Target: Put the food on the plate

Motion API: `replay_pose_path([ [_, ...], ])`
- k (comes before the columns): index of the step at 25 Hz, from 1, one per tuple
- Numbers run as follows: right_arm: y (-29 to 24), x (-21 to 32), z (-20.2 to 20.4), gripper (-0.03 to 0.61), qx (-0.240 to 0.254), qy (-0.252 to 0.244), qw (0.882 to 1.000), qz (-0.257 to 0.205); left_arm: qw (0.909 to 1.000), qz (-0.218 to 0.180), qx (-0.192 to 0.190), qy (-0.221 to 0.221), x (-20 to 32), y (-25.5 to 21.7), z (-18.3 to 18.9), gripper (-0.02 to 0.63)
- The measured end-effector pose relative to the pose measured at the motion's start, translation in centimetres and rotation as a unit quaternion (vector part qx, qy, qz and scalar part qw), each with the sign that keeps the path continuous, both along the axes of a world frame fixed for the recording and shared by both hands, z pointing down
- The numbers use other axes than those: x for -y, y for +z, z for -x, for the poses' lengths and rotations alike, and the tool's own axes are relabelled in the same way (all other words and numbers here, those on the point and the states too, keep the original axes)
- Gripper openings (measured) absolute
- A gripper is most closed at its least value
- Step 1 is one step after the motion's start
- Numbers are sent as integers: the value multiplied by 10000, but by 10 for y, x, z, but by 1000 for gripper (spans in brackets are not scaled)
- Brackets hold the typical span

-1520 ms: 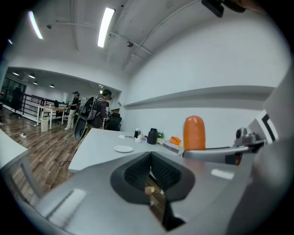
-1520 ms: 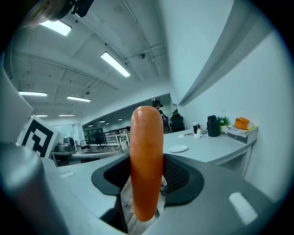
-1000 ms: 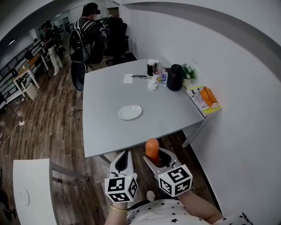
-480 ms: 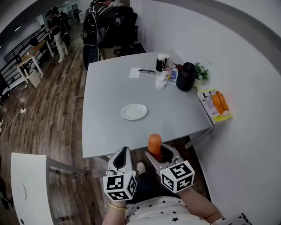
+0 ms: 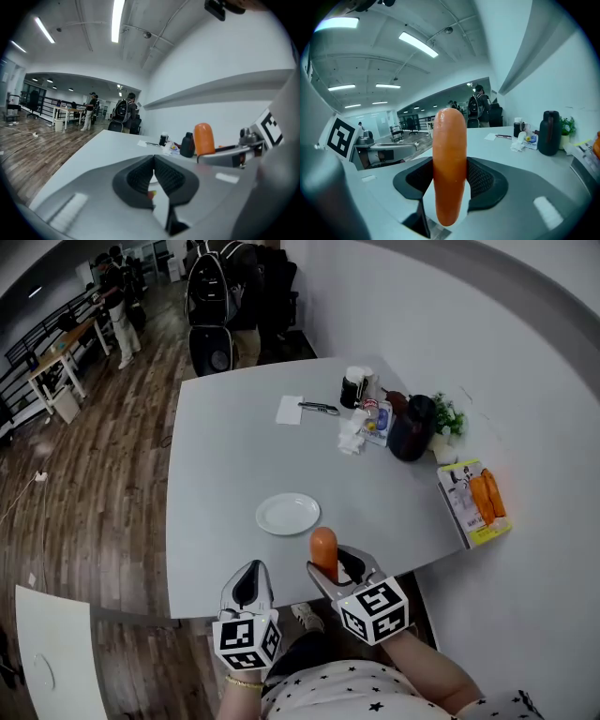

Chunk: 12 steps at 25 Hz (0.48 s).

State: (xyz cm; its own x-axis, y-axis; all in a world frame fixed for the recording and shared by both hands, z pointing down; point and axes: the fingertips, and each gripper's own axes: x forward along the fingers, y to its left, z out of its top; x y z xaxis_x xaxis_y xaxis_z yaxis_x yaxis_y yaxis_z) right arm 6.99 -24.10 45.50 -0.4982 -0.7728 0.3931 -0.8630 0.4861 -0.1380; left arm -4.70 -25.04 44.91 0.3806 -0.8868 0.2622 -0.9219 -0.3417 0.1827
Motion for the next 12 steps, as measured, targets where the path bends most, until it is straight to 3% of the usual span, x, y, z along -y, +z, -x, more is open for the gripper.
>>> replay_pose_path([
  [4, 19, 48, 6, 215, -429, -474, 9978, 161, 9999, 16, 19, 146, 34, 12, 0, 7],
  [7, 41, 78, 9, 215, -1064, -1091, 9879, 276, 9998, 7, 82, 206, 54, 24, 0, 6],
  [9, 59, 97, 12, 215, -1629, -1592, 9730, 376, 9997, 41, 139, 181, 63, 34, 2, 6],
  [12, 84, 121, 19, 215, -2389, -2370, 9395, 636, 9997, 133, 109, 170, 74, 45, 5, 6],
])
